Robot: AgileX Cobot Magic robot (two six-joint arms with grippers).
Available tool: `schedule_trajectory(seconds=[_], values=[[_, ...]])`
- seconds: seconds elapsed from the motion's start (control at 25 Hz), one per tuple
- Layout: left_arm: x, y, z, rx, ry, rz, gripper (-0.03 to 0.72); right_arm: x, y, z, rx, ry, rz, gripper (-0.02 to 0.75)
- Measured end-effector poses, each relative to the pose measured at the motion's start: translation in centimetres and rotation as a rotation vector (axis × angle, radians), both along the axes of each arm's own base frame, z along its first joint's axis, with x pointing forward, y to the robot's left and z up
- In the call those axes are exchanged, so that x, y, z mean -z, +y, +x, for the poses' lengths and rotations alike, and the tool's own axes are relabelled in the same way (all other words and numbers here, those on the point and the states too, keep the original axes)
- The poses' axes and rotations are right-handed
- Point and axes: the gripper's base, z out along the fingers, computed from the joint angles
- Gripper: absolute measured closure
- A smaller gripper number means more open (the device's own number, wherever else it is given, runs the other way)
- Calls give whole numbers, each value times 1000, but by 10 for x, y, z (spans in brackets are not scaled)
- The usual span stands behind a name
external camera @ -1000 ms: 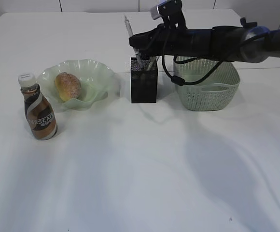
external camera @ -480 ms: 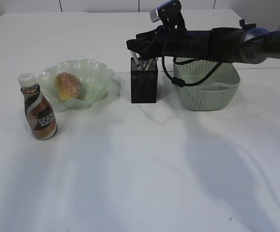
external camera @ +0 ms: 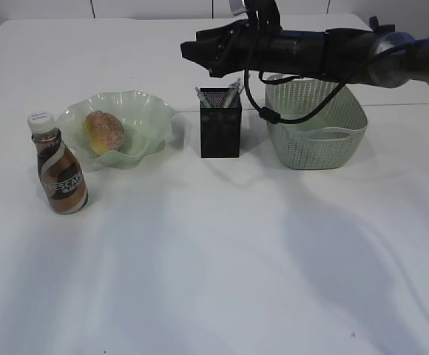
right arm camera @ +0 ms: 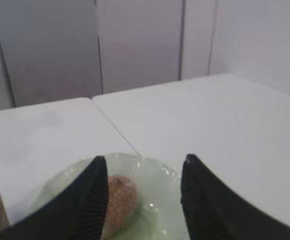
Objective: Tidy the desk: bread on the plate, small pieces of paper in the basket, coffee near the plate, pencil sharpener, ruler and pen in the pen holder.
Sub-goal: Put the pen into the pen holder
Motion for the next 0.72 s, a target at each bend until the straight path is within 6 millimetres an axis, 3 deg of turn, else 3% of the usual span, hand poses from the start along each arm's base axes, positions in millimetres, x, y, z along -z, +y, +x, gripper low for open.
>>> schedule_trajectory(seconds=[0.12, 0.24, 0.28, 0.36, 0.56, 0.6, 0.72], values=[[0, 0, 0, 0, 0, 0, 413, -10, 2, -3, -36, -11, 27, 368], [0, 0, 0, 0, 0, 0, 413, -26, 4, -8, -71, -32, 45, 485], [0, 0, 0, 0, 0, 0, 413, -30, 5, -11, -101, -32, 49, 577], [0, 0, 0, 0, 0, 0, 413, -31, 7, -16, -157, -24, 43, 663], [0, 0, 0, 0, 0, 0, 413, -23, 11, -30, -310, 26, -45, 722], [0, 0, 0, 0, 0, 0, 413, -16, 9, -39, -382, 95, -175, 722], [0, 0, 0, 0, 0, 0, 413, -13, 6, -44, -402, 149, -295, 722]])
